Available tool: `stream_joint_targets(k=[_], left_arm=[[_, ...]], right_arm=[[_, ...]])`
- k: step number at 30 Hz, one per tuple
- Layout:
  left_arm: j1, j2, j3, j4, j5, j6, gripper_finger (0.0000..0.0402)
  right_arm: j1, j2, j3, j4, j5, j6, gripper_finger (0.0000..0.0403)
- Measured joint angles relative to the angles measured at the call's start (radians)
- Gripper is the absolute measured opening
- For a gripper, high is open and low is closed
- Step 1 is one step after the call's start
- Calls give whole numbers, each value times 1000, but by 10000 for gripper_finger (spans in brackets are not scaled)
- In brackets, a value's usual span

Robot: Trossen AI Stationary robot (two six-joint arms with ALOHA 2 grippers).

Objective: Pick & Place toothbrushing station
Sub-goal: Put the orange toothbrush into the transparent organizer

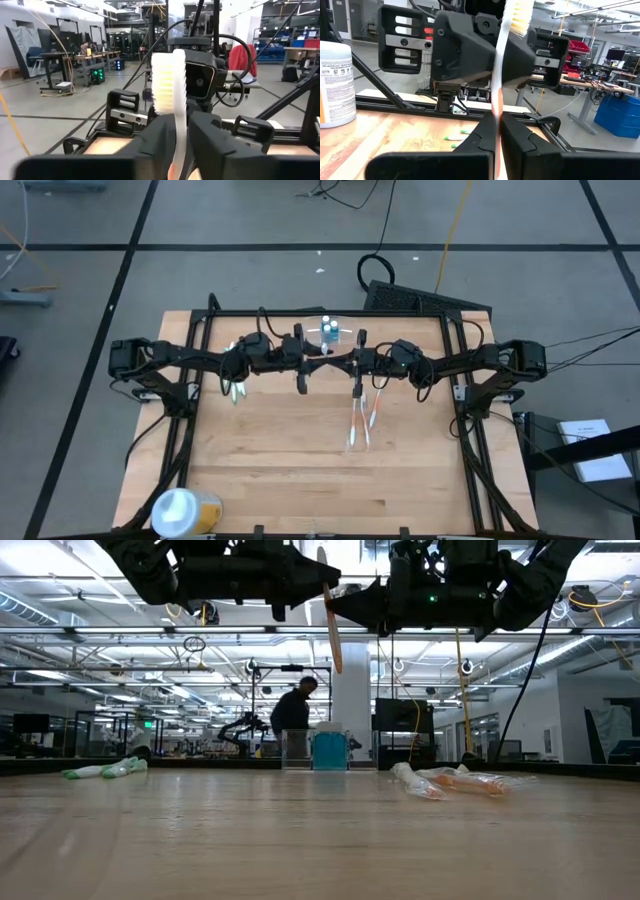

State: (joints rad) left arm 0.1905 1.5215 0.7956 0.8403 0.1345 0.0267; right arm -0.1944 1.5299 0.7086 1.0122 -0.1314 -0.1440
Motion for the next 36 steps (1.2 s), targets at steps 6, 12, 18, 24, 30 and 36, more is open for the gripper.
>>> stream_joint_targets(k=[6, 12, 18, 24, 30, 36], left_arm=[[2, -12, 0, -14, -12, 38, 20], [50, -100, -1, -71, -76, 78, 14], [157, -151, -1, -133, -90, 75, 22], [314, -82, -1, -106, -25, 13, 13], [445, 86, 0, 38, 37, -126, 14], [508, 233, 0, 145, 70, -213, 14]], right_arm=[[0, -1, 0, -13, 1, 1, 14], [-12, -1, -1, -55, 56, 79, 77], [-35, 0, -1, -82, 55, 110, 126], [-55, 0, -1, -83, 51, 162, 148], [-57, 0, -1, -83, 51, 161, 147], [-57, 0, -1, -83, 51, 160, 142]])
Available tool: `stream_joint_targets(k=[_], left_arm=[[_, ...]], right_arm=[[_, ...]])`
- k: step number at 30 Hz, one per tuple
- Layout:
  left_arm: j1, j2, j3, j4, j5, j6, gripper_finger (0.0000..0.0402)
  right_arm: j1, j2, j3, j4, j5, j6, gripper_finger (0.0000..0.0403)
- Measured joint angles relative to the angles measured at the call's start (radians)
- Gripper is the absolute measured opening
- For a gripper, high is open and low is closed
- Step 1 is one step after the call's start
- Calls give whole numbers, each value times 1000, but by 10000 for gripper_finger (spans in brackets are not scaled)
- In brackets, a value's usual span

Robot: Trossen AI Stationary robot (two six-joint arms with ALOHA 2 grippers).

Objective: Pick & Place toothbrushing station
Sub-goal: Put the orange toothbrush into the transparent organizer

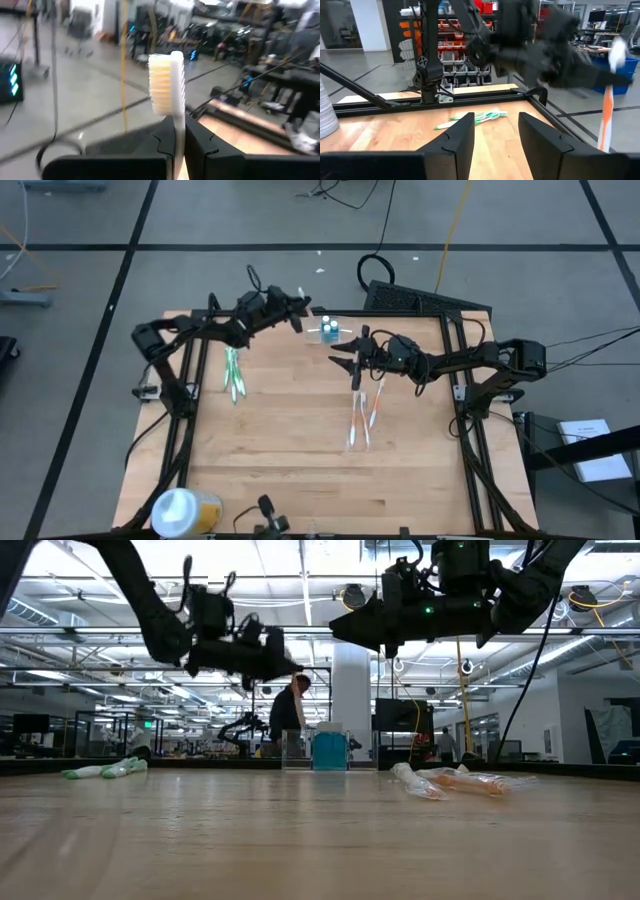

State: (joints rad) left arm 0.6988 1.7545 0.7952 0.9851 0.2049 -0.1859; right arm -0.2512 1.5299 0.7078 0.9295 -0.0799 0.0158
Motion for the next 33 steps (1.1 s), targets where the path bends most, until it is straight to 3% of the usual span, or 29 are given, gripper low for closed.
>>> stream_joint_targets(k=[7, 27, 33], left_arm=[[12, 61, 0, -56, -33, -33, 14], [-14, 63, 0, -174, -91, -32, 34], [-14, 55, 0, -185, -93, -37, 79]], right_arm=[[0, 0, 0, -3, 0, -1, 145], [0, 0, 0, -9, 0, -1, 145], [0, 0, 1, -33, 0, -1, 146]])
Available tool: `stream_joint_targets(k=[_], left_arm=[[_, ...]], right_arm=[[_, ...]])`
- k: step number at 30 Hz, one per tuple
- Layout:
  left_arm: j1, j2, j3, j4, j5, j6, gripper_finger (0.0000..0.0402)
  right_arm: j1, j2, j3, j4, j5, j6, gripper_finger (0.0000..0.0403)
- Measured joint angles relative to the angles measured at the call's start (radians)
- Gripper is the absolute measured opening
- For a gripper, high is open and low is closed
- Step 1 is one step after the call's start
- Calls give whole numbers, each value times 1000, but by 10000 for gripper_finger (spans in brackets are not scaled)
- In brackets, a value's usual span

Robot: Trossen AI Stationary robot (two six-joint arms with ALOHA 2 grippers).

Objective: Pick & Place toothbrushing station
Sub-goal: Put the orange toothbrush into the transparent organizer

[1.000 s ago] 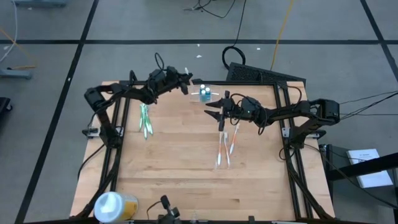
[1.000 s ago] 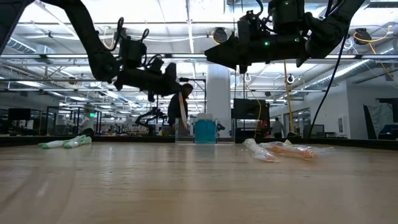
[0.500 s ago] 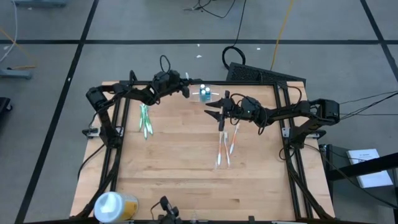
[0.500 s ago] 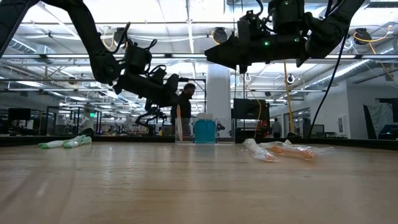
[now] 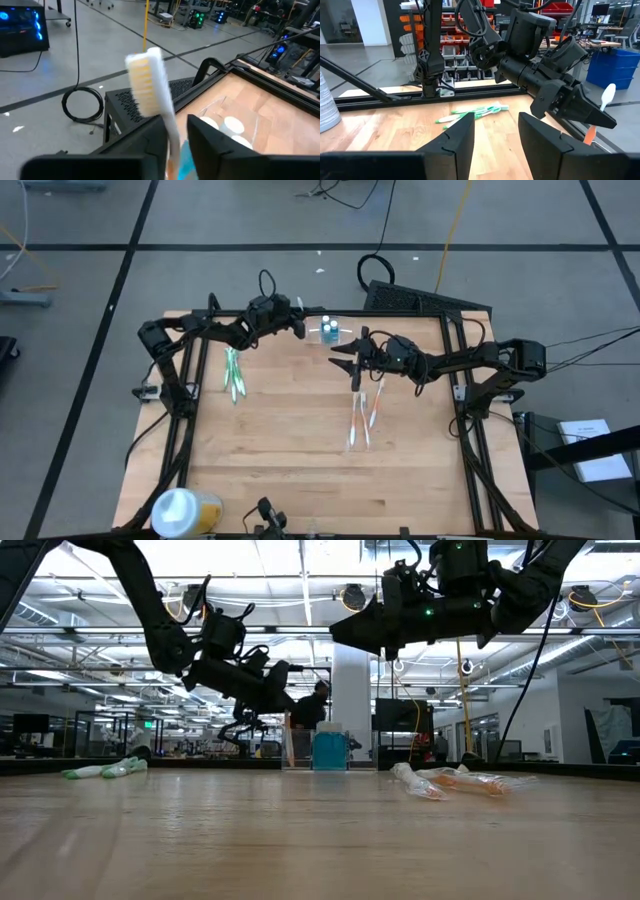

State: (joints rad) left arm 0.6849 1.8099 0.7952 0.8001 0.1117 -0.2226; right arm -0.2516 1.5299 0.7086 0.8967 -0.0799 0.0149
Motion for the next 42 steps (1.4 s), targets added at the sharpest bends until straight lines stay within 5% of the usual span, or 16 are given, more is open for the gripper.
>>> stream_joint_targets(k=[9, 13, 17, 24, 35, 42], left_arm=[[-6, -123, 0, -107, -30, 53, 203], [-23, -205, 0, -160, -29, 65, 234], [-48, -269, 0, -176, -28, 101, 250], [-98, -300, 0, -174, -32, 146, 251], [-144, -300, 0, -185, -35, 176, 255], [-150, -300, 0, -186, -35, 175, 255]], right_arm=[[3, -29, 1, -129, 51, 0, 152], [53, -107, 81, -546, 261, 10, 153], [143, -135, 204, -1026, 448, 202, 153], [222, -87, 218, -1397, 496, 640, 145], [189, -37, 1, -1255, 496, 905, 150], [180, -35, -44, -1192, 496, 906, 168]])
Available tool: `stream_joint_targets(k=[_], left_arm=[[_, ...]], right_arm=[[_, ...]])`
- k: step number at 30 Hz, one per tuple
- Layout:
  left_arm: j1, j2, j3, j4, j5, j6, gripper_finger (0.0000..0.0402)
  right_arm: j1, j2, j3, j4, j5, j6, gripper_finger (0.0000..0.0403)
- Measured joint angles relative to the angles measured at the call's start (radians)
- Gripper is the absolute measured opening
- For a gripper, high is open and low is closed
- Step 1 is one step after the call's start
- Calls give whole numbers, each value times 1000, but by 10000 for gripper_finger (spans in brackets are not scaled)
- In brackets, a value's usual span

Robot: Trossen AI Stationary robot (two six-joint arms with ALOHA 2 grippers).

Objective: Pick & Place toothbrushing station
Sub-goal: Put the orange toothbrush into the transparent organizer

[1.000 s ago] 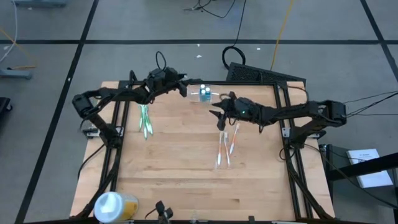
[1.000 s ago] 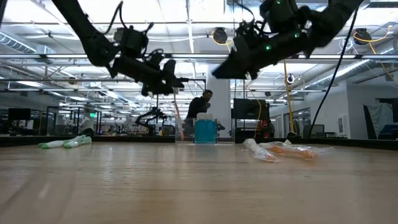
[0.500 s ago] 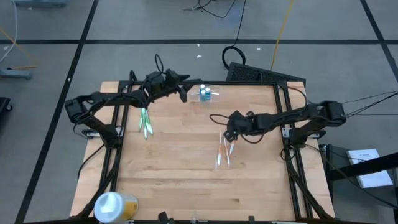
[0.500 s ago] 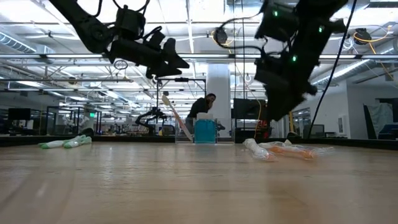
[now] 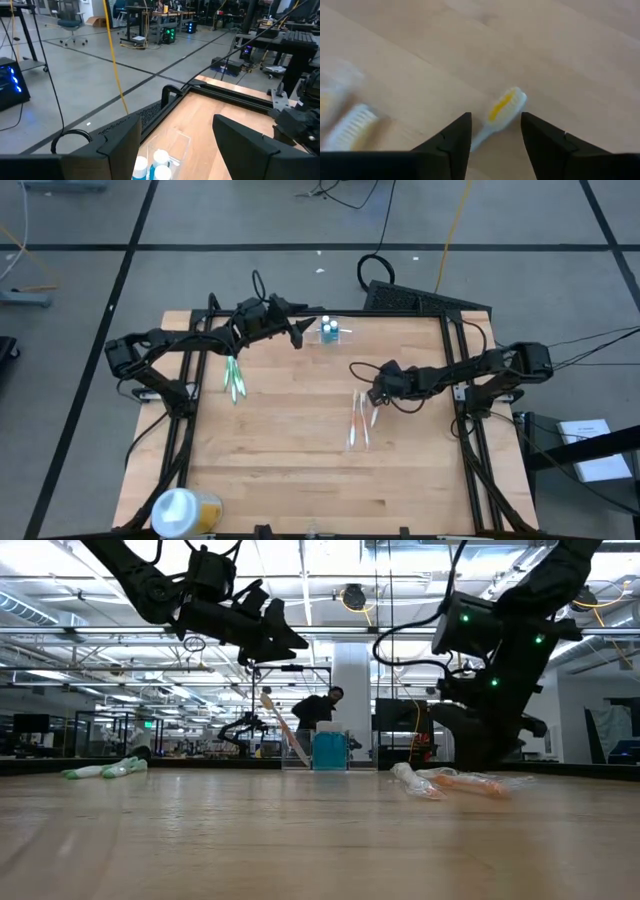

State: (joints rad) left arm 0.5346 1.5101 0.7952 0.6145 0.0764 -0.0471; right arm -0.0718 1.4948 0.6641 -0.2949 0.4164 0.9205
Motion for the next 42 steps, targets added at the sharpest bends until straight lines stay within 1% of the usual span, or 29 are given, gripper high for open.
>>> stream_joint_targets(k=[4, 7, 14, 17, 21, 27, 30, 32, 38, 42], left_arm=[[0, 0, 0, 0, -37, 0, 255], [0, 0, 0, 0, -59, 0, 255], [0, 0, 0, -9, -61, -1, 255], [0, 0, 0, -13, -60, -2, 255], [0, 0, 0, -13, -60, -3, 255], [0, 0, 0, -13, -56, -6, 255], [-8, 0, 0, -13, -41, -19, 255], [-20, 0, 0, -12, -19, -17, 255], [-79, 0, 0, 21, 64, -11, 255], [-141, 0, 0, 49, 82, -10, 255]], right_arm=[[-21, 0, -30, 123, -27, -52, 178], [-41, -2, -51, 178, -56, -82, 180], [-66, 29, -95, 237, -53, -115, 159], [-63, 35, -96, 235, -35, -145, 140], [-63, 35, -97, 248, -21, -184, 105], [-64, 35, -101, 340, -22, -301, 45], [-66, 31, -103, 435, -46, -392, 26], [-68, 13, -103, 518, -54, -462, 22], [-84, -61, -102, 859, -172, -690, 31], [-86, -122, -101, 1082, -236, -825, 27]])
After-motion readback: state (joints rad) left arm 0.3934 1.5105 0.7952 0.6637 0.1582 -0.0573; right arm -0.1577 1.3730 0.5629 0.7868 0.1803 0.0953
